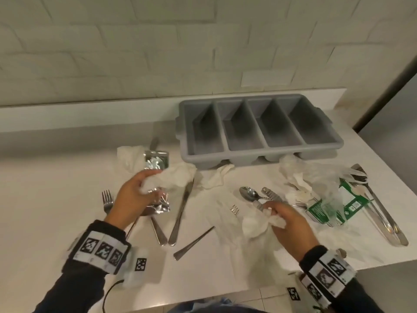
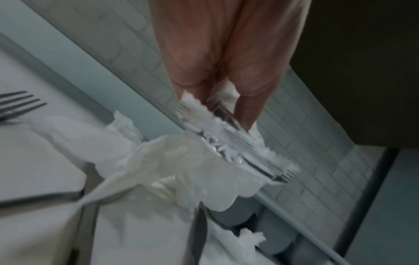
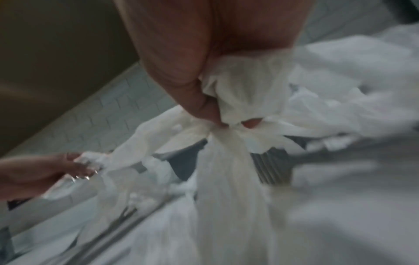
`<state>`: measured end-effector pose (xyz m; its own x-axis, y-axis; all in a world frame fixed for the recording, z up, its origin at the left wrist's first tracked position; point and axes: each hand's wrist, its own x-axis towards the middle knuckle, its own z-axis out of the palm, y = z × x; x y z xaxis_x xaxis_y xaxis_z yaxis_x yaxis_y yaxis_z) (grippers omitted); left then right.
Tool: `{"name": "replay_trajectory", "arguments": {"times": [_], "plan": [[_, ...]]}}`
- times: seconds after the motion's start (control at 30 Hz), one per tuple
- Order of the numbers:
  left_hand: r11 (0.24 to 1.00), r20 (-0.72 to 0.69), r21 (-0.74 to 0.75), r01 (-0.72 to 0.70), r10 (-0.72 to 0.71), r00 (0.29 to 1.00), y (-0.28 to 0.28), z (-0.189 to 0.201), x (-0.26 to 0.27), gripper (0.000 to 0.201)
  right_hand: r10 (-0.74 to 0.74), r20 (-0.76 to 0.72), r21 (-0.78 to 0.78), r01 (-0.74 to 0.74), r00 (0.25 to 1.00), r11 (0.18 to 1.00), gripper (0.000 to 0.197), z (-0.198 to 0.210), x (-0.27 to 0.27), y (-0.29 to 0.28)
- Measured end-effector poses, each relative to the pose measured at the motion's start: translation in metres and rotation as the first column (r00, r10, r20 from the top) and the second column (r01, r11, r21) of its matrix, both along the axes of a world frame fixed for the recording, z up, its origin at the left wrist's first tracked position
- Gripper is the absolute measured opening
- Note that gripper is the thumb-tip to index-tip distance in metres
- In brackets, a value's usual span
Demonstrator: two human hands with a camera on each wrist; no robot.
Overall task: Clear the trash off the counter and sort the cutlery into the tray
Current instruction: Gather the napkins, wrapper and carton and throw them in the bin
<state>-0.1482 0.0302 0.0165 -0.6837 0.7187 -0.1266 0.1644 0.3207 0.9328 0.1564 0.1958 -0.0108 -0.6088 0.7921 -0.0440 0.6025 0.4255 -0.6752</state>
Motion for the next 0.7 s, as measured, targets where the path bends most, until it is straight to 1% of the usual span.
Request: {"name": "replay_trajectory", "arguments": {"times": [0.03, 0.1, 0.13, 0.17, 0.2, 0.23, 0.27, 0.3, 0.33, 0.37, 0.4, 0.43, 0.47, 0.53, 0.57, 0.63, 0.7], "plan": [[0.999, -0.012, 0.002, -0.048, 0.048, 0.999, -0.001, 0.002, -0.007, 0.048, 0.019, -0.021, 0.058, -0.018, 1.000, 0.998, 0.044, 0.010, -0.001, 0.002], [0.987, -0.122, -0.069, -0.147, 0.138, 0.983, 0.004, 0.000, -0.026, 0.056, 0.078, -0.052, 0.197, -0.067, 0.996, 0.978, 0.040, 0.026, -0.006, 0.004], [0.975, -0.198, -0.142, -0.170, 0.140, 0.970, 0.008, -0.006, -0.037, 0.061, 0.116, -0.045, 0.253, -0.101, 0.992, 0.962, 0.038, 0.030, -0.011, 0.002], [0.962, -0.255, -0.214, -0.167, 0.109, 0.961, 0.014, -0.013, -0.047, 0.067, 0.163, -0.016, 0.283, -0.152, 0.987, 0.947, 0.035, 0.032, -0.018, 0.000], [0.949, -0.283, -0.281, -0.140, 0.058, 0.958, 0.018, -0.022, -0.056, 0.073, 0.221, 0.036, 0.275, -0.222, 0.975, 0.935, 0.032, 0.032, -0.027, -0.005], [0.931, -0.284, -0.352, -0.093, -0.011, 0.959, 0.023, -0.029, -0.062, 0.080, 0.299, 0.106, 0.226, -0.316, 0.948, 0.921, 0.028, 0.030, -0.036, -0.011], [0.900, -0.275, -0.434, -0.039, -0.091, 0.957, 0.028, -0.036, -0.066, 0.088, 0.391, 0.180, 0.145, -0.418, 0.903, 0.897, 0.027, 0.027, -0.045, -0.019], [0.852, -0.252, -0.523, 0.014, -0.170, 0.953, 0.032, -0.041, -0.069, 0.095, 0.473, 0.238, 0.051, -0.497, 0.848, 0.866, 0.026, 0.021, -0.051, -0.025], [0.799, -0.228, -0.599, 0.057, -0.238, 0.944, 0.035, -0.044, -0.069, 0.098, 0.529, 0.279, -0.039, -0.541, 0.801, 0.840, 0.027, 0.013, -0.056, -0.031], [0.752, -0.224, -0.654, 0.082, -0.296, 0.929, 0.037, -0.046, -0.069, 0.099, 0.558, 0.324, -0.121, -0.552, 0.764, 0.825, 0.028, 0.007, -0.058, -0.035], [0.715, -0.240, -0.693, 0.089, -0.346, 0.907, 0.038, -0.046, -0.070, 0.099, 0.559, 0.371, -0.171, -0.537, 0.742, 0.826, 0.028, 0.000, -0.061, -0.038], [0.686, -0.264, -0.723, 0.083, -0.385, 0.885, 0.039, -0.044, -0.071, 0.098, 0.545, 0.423, -0.190, -0.517, 0.724, 0.834, 0.028, -0.005, -0.062, -0.041], [0.663, -0.280, -0.744, 0.078, -0.415, 0.865, 0.039, -0.044, -0.072, 0.097, 0.519, 0.454, -0.193, -0.489, 0.724, 0.851, 0.029, -0.011, -0.062, -0.042], [0.651, -0.282, -0.754, 0.087, -0.441, 0.852, 0.038, -0.041, -0.073, 0.097, 0.471, 0.461, -0.193, -0.433, 0.752, 0.880, 0.034, -0.020, -0.059, -0.042], [0.660, -0.273, -0.745, 0.094, -0.431, 0.860, 0.037, -0.037, -0.072, 0.098, 0.462, 0.471, -0.167, -0.438, 0.752, 0.883, 0.032, -0.022, -0.058, -0.042], [0.712, -0.267, -0.696, 0.094, -0.379, 0.886, 0.036, -0.028, -0.068, 0.094, 0.434, 0.485, -0.120, -0.434, 0.759, 0.893, 0.030, -0.026, -0.054, -0.038], [0.784, -0.297, -0.618, 0.065, -0.309, 0.903, 0.029, -0.016, -0.061, 0.084, 0.373, 0.447, -0.137, -0.350, 0.813, 0.927, 0.045, -0.030, -0.049, -0.031]]}}
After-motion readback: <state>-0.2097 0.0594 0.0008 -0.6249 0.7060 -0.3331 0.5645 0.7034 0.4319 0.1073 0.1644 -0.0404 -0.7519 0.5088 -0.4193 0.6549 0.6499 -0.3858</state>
